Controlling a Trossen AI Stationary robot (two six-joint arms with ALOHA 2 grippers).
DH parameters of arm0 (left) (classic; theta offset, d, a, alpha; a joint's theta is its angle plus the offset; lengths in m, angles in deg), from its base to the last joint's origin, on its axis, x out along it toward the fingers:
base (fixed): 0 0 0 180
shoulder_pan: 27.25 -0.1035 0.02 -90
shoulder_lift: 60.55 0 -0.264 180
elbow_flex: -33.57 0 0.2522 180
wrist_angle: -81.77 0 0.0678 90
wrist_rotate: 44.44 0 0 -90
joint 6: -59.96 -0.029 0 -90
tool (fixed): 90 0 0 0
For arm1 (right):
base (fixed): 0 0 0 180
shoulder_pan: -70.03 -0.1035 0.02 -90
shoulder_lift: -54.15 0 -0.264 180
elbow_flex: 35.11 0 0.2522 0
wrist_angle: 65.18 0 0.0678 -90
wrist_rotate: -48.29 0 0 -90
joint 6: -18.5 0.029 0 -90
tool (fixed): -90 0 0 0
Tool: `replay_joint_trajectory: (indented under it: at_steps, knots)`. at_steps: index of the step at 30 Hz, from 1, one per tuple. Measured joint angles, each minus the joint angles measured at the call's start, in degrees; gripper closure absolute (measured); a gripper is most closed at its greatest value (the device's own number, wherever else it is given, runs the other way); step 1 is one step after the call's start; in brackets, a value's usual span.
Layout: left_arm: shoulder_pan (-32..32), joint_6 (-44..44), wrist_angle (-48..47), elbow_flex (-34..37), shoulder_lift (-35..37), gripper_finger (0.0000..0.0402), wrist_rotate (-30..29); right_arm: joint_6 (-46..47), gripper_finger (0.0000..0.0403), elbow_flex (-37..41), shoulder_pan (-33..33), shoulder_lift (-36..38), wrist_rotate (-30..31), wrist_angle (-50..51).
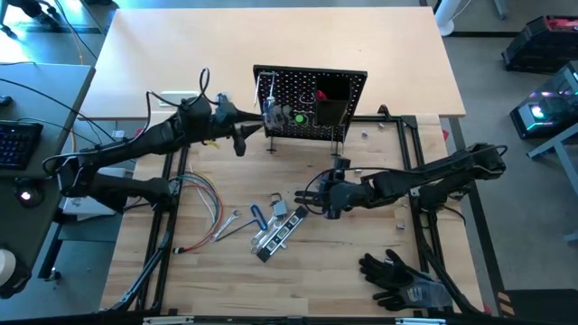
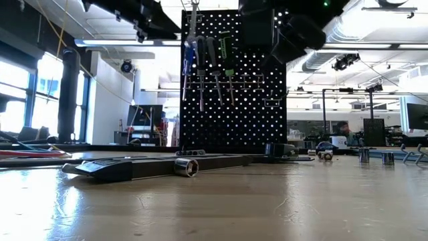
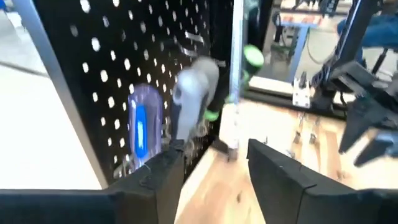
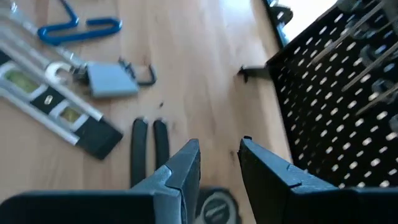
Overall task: Hang tools onto peg board
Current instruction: Hang the wrench on the peg board
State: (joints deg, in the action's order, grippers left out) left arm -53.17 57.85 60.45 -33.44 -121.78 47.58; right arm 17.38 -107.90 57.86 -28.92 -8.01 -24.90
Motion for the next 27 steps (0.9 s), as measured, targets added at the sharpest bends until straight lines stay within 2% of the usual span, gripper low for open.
replay_joint_trajectory:
  at_steps: [5,10,17,22,27]
  knots:
    - [2.93,0.41,-8.75,0.01,0.43,0.0236,0.04,2.46,0.0295,2.94,0.15,0.0,-5.53,-0.89]
    - [8.14,1.06,-12.68,2.11,-0.72,0.0238,0.06,3.6,0.0295,10.12,1.21,-0.02,-10.69,-10.81]
    - [14.51,4.14,-4.58,12.64,-0.7,0.0239,0.07,4.34,0.0295,17.64,3.0,-0.02,-15.72,-23.66]
    - [16.7,8.2,0.55,19.07,-0.7,0.0239,-1.32,3.07,0.0295,18.43,3.58,-0.02,-15.76,-24.9]
    - [18.01,11.42,4.87,23.64,-0.7,0.0239,-2.04,-2.27,0.0295,18.43,3.56,-0.02,-15.89,-28.99]
